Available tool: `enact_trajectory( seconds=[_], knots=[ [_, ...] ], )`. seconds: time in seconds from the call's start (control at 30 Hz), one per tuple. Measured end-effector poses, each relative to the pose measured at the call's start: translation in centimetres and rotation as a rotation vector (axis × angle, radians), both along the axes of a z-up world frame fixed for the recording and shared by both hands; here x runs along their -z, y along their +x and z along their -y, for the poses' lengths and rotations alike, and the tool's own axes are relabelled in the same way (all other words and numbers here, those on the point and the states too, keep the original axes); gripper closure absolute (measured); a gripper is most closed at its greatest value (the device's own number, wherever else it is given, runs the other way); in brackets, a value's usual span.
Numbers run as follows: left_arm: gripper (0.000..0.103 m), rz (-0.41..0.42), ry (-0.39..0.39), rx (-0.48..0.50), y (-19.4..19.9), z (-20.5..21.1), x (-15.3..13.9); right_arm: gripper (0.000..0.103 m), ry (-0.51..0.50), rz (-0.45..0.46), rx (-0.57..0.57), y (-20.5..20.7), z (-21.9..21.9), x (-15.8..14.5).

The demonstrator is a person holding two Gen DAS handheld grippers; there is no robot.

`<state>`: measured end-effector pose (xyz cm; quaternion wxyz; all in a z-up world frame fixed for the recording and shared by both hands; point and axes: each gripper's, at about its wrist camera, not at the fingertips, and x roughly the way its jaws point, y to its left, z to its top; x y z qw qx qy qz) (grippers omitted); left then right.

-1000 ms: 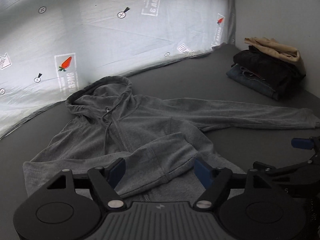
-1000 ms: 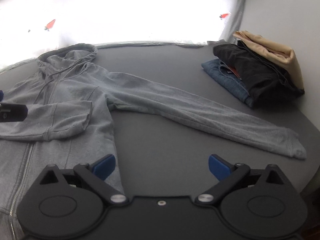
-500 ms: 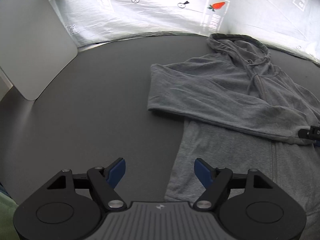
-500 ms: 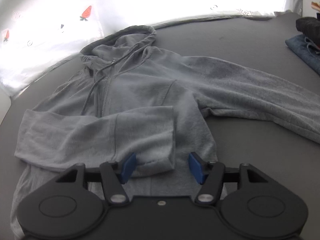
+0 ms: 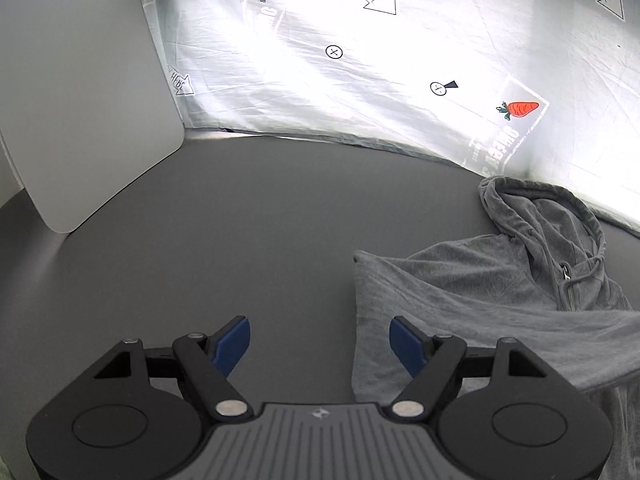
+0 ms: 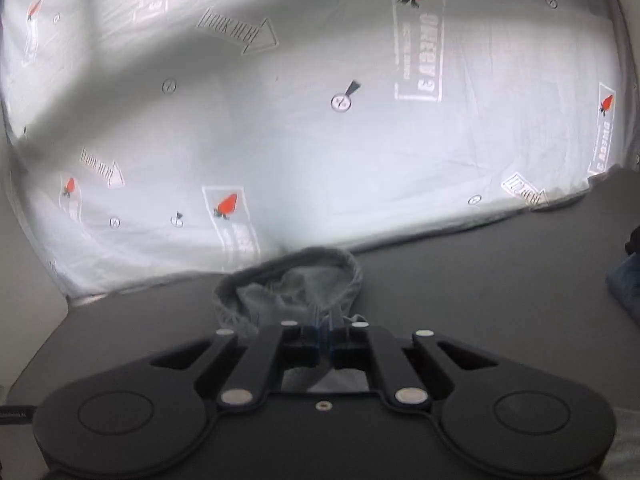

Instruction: Fold clothes

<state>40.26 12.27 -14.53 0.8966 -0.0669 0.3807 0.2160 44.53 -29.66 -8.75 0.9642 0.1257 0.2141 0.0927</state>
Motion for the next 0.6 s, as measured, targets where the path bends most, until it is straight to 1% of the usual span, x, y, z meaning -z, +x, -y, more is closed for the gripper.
enact_trajectory(
  seconds=[0.07, 0.13, 0.2, 0.27, 0.33, 0.37, 0.4, 0.43, 0.47, 0.5, 0.53, 0.6],
  knots=[
    [0.025, -0.004, 0.014, 0.035, 1.9, 0.7, 0.6, 0.102, 0.020, 0.065, 0.051, 0.2, 2.2, -1.7],
    [0.025, -0.026, 0.034, 0.062, 3.8, 1.9, 1.3, 0.102, -0.013, 0.110, 0.116, 0.0, 4.4, -2.7],
    [0.025, -0.056, 0.054, 0.097, 5.4, 3.1, 2.2, 0.102, -0.079, 0.092, 0.203, 0.4, 6.7, -2.6],
    [0.025, -0.090, 0.092, 0.153, 6.6, 4.5, 3.2, 0.102, -0.090, 0.007, 0.278, 0.9, 8.8, -1.0],
    [0.025, -0.129, 0.171, 0.202, 7.2, 5.7, 4.5, 0.097, -0.049, -0.104, 0.321, 1.2, 10.5, 1.4],
    [0.025, -0.144, 0.197, 0.210, 7.4, 6.0, 5.1, 0.094, -0.021, -0.150, 0.314, 1.3, 10.8, 2.8],
    [0.025, -0.157, 0.198, 0.208, 7.4, 6.1, 5.5, 0.082, 0.007, -0.195, 0.305, 1.4, 11.0, 4.2],
    [0.024, -0.171, 0.174, 0.198, 7.4, 5.8, 5.9, 0.072, 0.034, -0.230, 0.281, 1.5, 10.6, 5.5],
    [0.022, -0.189, 0.139, 0.188, 7.4, 5.5, 6.4, 0.054, 0.062, -0.265, 0.258, 1.6, 10.2, 6.8],
    [0.022, -0.209, 0.110, 0.180, 7.5, 5.1, 6.8, 0.048, 0.086, -0.299, 0.237, 2.1, 9.3, 8.3],
    [0.022, -0.227, 0.096, 0.173, 7.5, 4.9, 7.3, 0.048, 0.106, -0.336, 0.221, 2.7, 8.5, 9.5],
    [0.022, -0.251, 0.097, 0.167, 7.4, 4.6, 7.9, 0.048, 0.120, -0.400, 0.205, 4.1, 6.7, 11.8]
  ],
)
